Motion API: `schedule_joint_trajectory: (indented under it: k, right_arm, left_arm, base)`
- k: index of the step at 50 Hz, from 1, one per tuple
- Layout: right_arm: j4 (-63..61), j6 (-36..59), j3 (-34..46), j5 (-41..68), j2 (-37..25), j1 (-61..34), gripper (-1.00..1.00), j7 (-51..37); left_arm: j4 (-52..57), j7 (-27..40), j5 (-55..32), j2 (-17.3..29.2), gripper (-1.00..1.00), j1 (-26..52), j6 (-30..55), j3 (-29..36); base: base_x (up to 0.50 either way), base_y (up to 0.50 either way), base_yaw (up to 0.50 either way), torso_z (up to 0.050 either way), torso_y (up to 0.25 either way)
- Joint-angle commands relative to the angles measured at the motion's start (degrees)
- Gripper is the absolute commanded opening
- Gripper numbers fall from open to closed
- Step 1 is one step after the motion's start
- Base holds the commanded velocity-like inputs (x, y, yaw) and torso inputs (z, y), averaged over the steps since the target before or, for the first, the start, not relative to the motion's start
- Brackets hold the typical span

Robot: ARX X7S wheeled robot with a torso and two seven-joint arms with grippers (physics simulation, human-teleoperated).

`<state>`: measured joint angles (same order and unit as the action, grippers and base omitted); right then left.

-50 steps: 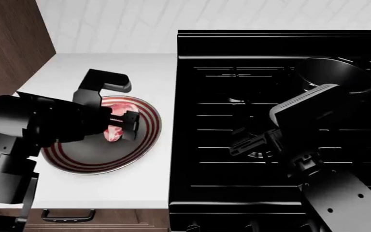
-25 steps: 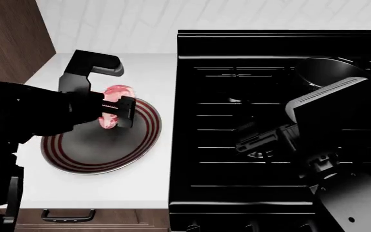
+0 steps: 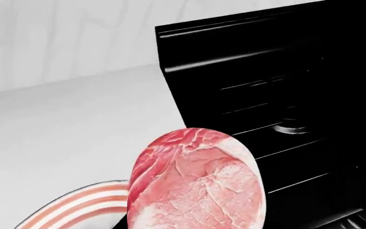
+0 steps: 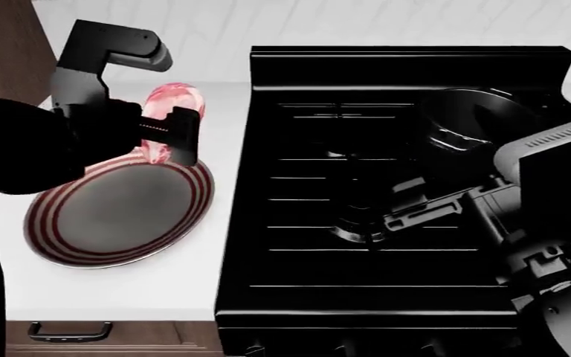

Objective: Frozen meat rests on a plate on the counter. Retrieve the meat and place it in a pot on a burner. Then turn the burner on.

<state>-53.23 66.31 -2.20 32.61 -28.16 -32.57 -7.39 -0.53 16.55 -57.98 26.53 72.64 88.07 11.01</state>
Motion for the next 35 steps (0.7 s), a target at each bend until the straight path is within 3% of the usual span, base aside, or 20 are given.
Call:
schedule_joint_trajectory:
  k: [1,19,35]
  right_arm:
    - [-1.64,2.32,-2.44,2.11,0.03,-0.29,1.0,-0.86]
    - [-1.4,2.05,-3.06,3.32,-0.81,0.65,1.0,-1.71]
    - [-1.75,2.1,-1.76,4.01,-1.58,0.31,1.0,-2.76]
  left_arm:
    - [0.5,2.62,-4.08,0.68,-1.0,2.31,-0.82,0.24]
    - [-0.04,3.54,-5.5,1.13,-1.0,2.9,-2.49,2.19]
    - [-0.07,4.84,-7.56,2.19,-1.0,2.32,-3.23,2.59]
  base:
    - [0.0,-0.5,0.0,0.0,0.0]
    - [0.01,-0.5,0.0,0.0,0.0]
    - [0.19,-0.5,0.0,0.0,0.001]
